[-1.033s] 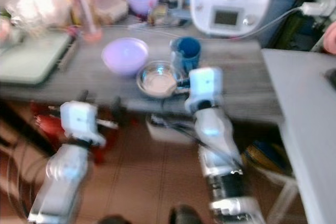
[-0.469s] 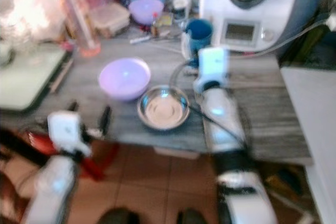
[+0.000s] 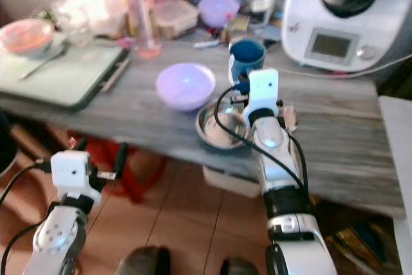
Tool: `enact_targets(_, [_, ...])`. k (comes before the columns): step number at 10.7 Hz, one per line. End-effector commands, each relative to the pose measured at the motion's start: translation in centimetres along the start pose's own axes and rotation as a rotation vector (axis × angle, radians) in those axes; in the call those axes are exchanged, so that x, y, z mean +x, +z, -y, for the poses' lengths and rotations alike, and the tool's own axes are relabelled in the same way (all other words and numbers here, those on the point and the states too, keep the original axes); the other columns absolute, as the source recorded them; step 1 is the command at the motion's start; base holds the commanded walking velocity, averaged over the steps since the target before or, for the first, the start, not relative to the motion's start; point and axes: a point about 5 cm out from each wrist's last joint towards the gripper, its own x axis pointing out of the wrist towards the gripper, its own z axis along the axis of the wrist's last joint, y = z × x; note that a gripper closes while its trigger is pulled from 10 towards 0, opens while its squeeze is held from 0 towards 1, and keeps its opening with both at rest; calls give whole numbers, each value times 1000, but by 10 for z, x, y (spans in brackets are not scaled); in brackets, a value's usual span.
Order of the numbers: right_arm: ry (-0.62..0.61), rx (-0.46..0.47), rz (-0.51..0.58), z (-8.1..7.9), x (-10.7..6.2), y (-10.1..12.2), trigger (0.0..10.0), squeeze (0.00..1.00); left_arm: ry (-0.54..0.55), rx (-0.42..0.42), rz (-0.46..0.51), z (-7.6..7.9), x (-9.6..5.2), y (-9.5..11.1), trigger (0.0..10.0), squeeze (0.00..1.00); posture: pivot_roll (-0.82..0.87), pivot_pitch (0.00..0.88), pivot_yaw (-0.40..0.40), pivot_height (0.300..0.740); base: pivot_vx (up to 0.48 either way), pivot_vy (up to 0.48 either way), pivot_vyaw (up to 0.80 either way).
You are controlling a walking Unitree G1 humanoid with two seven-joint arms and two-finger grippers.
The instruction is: Setting the table
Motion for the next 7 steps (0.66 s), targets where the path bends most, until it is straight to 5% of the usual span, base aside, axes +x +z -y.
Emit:
enact_targets(1, [-11, 5, -22, 4, -2, -4, 10000, 0, -19, 4, 6, 2, 0, 4, 10000, 0, 132, 93, 8, 740, 0, 0, 0])
enact_targets(7, [20, -6, -19, 10, 10, -2, 10000, 0, -31, -6, -9, 6, -2, 4, 10000, 0, 136, 131, 17, 740, 0, 0, 0])
